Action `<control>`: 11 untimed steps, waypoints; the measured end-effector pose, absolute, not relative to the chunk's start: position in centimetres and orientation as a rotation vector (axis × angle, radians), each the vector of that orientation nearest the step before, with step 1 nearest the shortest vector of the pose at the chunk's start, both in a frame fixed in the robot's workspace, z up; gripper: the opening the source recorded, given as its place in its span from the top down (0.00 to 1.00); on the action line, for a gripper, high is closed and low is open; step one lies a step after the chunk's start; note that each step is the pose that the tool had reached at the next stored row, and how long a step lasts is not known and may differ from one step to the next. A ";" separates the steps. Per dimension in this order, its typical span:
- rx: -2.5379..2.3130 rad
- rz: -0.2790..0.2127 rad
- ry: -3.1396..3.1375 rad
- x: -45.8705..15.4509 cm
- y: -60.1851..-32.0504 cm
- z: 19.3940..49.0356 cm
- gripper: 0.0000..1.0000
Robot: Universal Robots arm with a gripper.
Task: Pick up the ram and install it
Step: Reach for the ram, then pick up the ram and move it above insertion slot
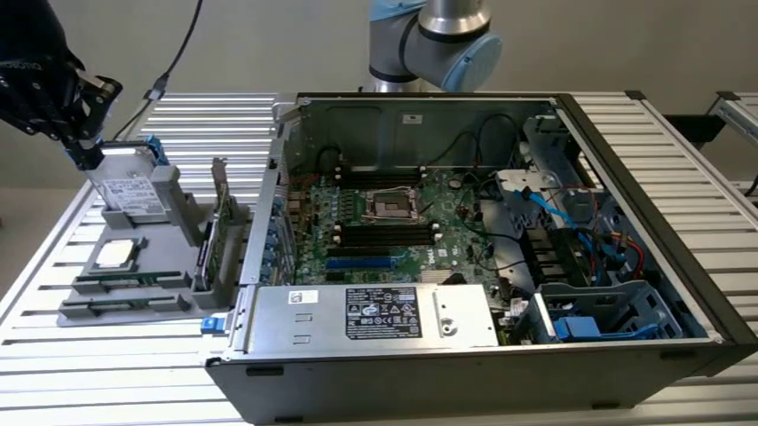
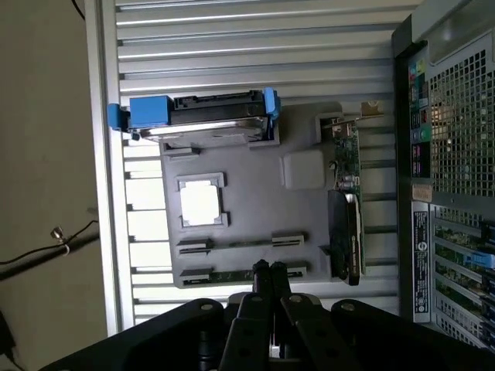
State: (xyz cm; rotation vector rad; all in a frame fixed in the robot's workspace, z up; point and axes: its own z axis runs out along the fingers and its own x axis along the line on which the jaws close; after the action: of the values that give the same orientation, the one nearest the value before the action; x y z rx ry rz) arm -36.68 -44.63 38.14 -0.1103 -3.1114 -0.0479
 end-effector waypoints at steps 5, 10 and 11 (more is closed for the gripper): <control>-0.110 -0.048 -3.111 -36.7 -44.6 38.1 0.90; -0.110 -0.048 -3.111 -36.7 -44.6 38.1 0.90; -0.110 -0.048 -3.111 -36.7 -44.6 38.1 0.90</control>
State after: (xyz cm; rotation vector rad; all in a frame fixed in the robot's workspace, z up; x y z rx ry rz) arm -36.68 -44.63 38.14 -0.1103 -3.1115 -0.0479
